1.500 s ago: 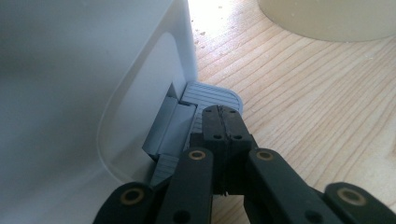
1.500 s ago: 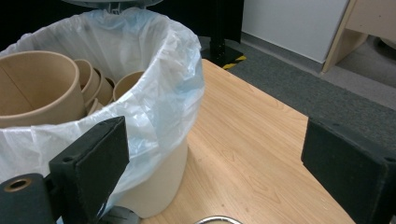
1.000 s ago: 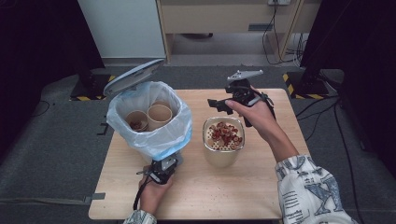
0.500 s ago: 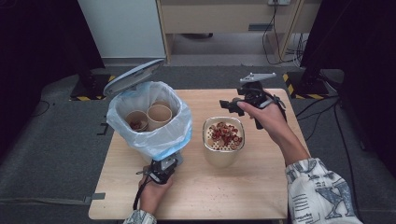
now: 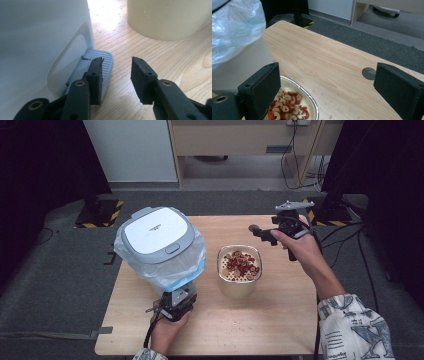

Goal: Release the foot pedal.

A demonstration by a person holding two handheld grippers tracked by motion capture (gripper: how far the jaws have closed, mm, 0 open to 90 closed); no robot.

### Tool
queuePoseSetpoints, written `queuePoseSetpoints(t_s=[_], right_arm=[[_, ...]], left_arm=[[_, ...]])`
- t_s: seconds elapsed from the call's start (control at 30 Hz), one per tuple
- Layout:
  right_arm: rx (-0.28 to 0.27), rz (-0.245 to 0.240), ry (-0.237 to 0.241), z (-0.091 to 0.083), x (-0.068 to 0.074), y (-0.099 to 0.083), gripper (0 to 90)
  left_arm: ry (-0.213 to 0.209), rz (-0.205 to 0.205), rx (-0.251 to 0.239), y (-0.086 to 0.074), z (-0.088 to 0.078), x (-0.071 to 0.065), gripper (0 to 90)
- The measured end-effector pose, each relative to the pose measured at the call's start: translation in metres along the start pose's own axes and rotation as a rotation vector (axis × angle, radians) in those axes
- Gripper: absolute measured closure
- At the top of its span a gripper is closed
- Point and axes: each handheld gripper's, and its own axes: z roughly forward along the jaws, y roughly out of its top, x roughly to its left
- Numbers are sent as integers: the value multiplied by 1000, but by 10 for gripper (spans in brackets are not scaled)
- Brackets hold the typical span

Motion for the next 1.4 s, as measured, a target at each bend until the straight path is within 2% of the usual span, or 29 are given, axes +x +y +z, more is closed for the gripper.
queuePoseSetpoints(t_s=[0.13, 0.33, 0.6, 0.77, 0.9, 1.4], right_arm=[[-3, 6, -10, -2, -3, -2, 67], [-15, 25, -45, -4, -8, -5, 59], [-28, 40, -80, -8, -16, -11, 53], [-31, 52, -91, -12, -22, -16, 53], [-32, 60, -100, -16, -26, -20, 53], [-33, 78, -131, -24, -36, -41, 53]], left_arm=[[-12, 3, -10, 1, -3, -1, 541], [-38, -20, -11, 2, -2, -1, 465], [-105, -21, -10, 3, -1, -1, 365], [-143, -29, -19, 4, -1, -2, 345], [-157, -18, -8, 4, 0, -3, 339], [-174, -6, 10, 4, 3, -5, 322]])
